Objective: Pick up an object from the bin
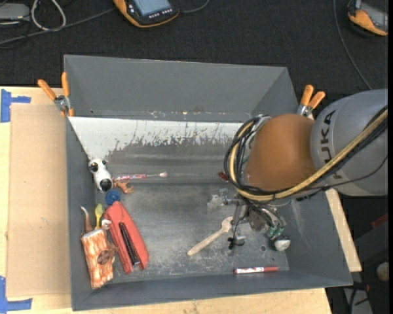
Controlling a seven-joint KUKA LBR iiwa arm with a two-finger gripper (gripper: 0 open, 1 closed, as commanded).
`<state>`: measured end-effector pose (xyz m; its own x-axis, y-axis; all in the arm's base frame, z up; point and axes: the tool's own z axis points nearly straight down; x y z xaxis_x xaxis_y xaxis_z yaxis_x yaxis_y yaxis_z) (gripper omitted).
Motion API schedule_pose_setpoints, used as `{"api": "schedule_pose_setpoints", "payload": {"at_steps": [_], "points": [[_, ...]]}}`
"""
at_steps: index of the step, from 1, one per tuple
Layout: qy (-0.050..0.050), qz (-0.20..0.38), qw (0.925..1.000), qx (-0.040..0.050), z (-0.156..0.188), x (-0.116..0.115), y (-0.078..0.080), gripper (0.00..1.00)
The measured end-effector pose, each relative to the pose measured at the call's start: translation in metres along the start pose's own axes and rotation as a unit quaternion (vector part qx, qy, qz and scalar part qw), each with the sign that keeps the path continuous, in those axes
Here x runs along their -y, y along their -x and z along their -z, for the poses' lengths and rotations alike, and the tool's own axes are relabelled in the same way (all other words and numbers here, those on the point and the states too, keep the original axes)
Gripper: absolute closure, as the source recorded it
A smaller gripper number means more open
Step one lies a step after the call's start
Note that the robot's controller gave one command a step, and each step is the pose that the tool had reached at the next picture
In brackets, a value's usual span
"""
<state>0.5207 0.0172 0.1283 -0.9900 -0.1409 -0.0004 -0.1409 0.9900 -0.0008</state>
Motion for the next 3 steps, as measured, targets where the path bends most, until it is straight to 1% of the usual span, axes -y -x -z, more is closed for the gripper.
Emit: {"api": "schedule_pose_setpoints", "payload": {"at_steps": [1,2,3], "points": [[0.001,0.005,1.0,-0.0023,-0.023,-0.02,-0.023,0.0],[0.001,0.038,0.9993,-0.0032,-0.035,-0.018,-0.02,0.0],[0.002,0.154,0.9881,-0.0024,-0.042,-0.012,-0.015,0.0]]}}
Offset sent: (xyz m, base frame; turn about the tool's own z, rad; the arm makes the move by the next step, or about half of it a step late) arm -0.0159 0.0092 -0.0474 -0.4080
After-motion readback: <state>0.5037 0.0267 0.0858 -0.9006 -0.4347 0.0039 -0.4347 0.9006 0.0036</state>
